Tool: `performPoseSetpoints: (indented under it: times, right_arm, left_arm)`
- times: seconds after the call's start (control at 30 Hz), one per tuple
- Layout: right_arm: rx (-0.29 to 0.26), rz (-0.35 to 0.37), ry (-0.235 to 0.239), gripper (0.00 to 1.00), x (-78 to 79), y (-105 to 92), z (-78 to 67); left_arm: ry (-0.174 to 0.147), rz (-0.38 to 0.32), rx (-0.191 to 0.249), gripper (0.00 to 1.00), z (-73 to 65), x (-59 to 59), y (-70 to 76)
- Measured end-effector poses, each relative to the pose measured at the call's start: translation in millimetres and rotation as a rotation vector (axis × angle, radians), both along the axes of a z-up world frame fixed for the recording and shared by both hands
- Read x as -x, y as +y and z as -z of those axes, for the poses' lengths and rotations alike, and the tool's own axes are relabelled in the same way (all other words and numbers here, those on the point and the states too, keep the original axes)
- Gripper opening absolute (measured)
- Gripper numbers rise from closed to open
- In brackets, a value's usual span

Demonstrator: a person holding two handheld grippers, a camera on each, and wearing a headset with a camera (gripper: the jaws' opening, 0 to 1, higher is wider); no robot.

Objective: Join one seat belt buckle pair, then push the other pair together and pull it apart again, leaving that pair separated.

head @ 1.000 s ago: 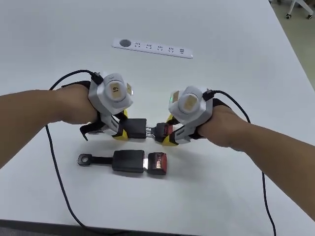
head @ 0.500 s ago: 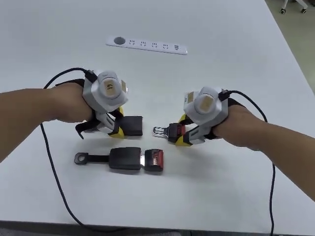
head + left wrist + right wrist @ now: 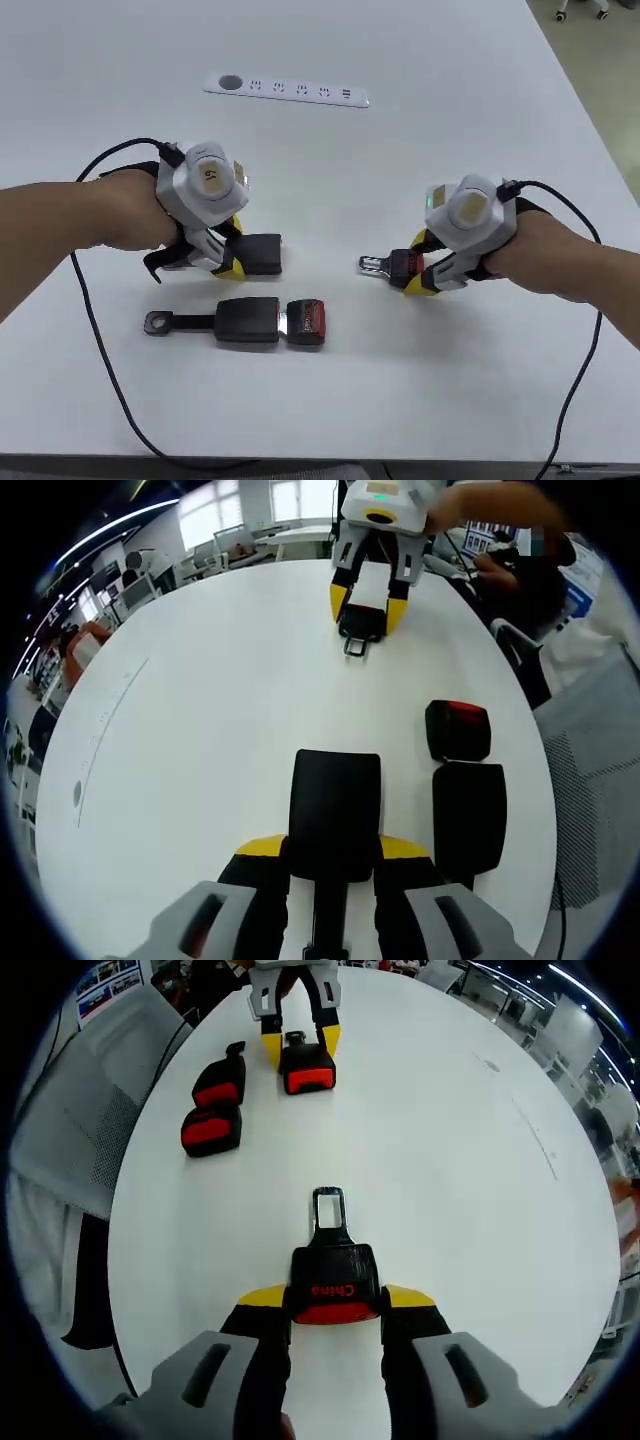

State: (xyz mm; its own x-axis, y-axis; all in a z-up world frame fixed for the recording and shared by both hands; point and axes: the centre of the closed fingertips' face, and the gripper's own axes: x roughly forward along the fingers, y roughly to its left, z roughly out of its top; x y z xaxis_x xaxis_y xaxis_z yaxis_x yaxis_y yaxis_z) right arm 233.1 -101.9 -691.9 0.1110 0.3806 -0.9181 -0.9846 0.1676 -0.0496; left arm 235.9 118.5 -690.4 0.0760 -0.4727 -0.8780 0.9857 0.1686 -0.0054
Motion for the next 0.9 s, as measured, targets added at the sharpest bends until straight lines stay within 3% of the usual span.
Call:
performPoseSetpoints:
  times: [0.17, 0.63, 0.9]
  right_arm:
    - [0.021, -0.001, 0.009, 0.33, 0.9, -12.1, 0.5]
    - [0.041, 0.005, -0.010, 0.37, 0.4, -11.4, -1.5]
    - [0.022, 0.049, -0.042, 0.44, 0.5, -9.9, -3.9]
  left_arm:
    - [0.001, 0.003, -0.014, 0.33, -0.4, -0.3, -0.2]
    - [0.001, -0.017, -0.024, 0.35, 1.5, -2.2, -2.4]
    - [-0.038, -0.017, -0.027, 0.47, -0.4, -1.7, 0.2]
